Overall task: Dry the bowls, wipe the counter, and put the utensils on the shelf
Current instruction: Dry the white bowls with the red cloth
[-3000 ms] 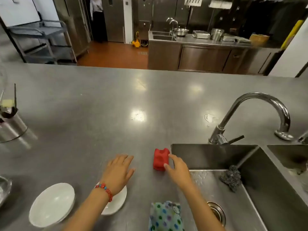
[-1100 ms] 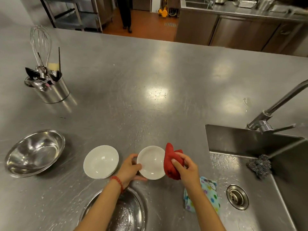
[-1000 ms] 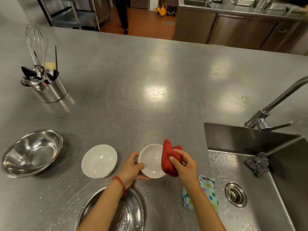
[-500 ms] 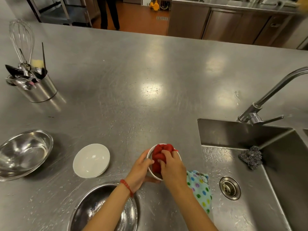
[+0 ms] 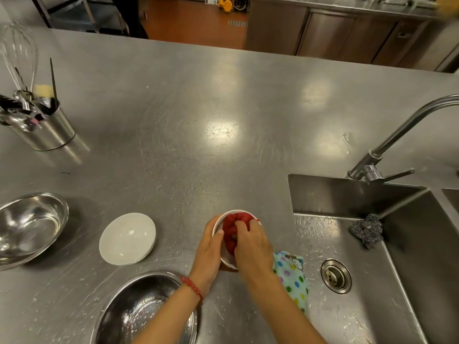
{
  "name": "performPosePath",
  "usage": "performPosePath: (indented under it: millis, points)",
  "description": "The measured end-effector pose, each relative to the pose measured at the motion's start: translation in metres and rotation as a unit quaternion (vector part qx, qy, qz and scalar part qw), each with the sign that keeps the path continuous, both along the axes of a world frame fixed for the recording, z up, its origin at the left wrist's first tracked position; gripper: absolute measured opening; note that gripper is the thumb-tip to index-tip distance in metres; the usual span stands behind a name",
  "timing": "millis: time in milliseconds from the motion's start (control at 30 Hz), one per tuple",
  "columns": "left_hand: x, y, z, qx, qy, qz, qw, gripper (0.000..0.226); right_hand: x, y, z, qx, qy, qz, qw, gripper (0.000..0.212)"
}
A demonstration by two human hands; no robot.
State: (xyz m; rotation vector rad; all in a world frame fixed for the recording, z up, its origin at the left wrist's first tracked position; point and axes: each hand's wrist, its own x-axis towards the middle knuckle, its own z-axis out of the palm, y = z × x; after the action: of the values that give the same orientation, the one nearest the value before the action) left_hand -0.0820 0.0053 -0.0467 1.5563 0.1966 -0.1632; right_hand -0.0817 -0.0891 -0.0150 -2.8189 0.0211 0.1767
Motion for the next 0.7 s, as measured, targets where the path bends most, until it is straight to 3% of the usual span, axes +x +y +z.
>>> performPosePath:
  millis: [67,100,167,233,300,400,467,533,600,700]
  points:
    - [-0.001,-0.004,0.003,0.002,-0.003,0.017,1.000,0.027,0.005,-0.001,0.008,-0.061,0.082,-0.005,0.995,0.051]
    - [-0.003,-0.007,0.003,0.000,-0.002,0.027,1.000,0.026,0.010,-0.005,0.012,-0.042,0.133,0.001,0.990,0.047]
    - [-0.008,-0.010,0.002,-0.015,0.003,0.045,0.999,0.025,0.015,-0.014,0.016,0.082,0.195,0.045,0.976,0.031]
    - [-0.012,-0.010,0.002,-0.022,0.002,0.049,0.999,0.024,0.008,-0.019,0.015,0.208,0.163,0.050,0.963,0.024]
    - [-0.013,-0.008,0.003,-0.016,-0.006,0.038,0.999,0.026,0.000,-0.015,0.009,0.241,0.061,0.009,0.969,0.024]
    - [-0.010,-0.008,0.006,-0.005,-0.020,0.026,0.999,0.024,-0.005,-0.002,0.000,0.081,-0.046,-0.009,0.996,0.036]
    - [-0.008,-0.009,0.006,0.003,-0.020,0.030,0.999,0.021,-0.003,0.001,0.000,-0.017,0.000,-0.013,1.000,0.044]
    - [-0.009,-0.010,0.001,0.003,-0.008,0.045,0.999,0.021,0.002,-0.001,0.004,-0.039,0.083,-0.020,0.996,0.037]
    - [-0.013,-0.010,-0.007,0.012,0.003,0.055,0.998,0.022,0.006,-0.010,0.006,0.029,0.153,0.022,0.988,0.027]
    - [-0.014,-0.008,-0.014,0.024,0.004,0.026,0.999,0.026,0.002,-0.027,0.002,0.219,0.203,0.051,0.953,0.024]
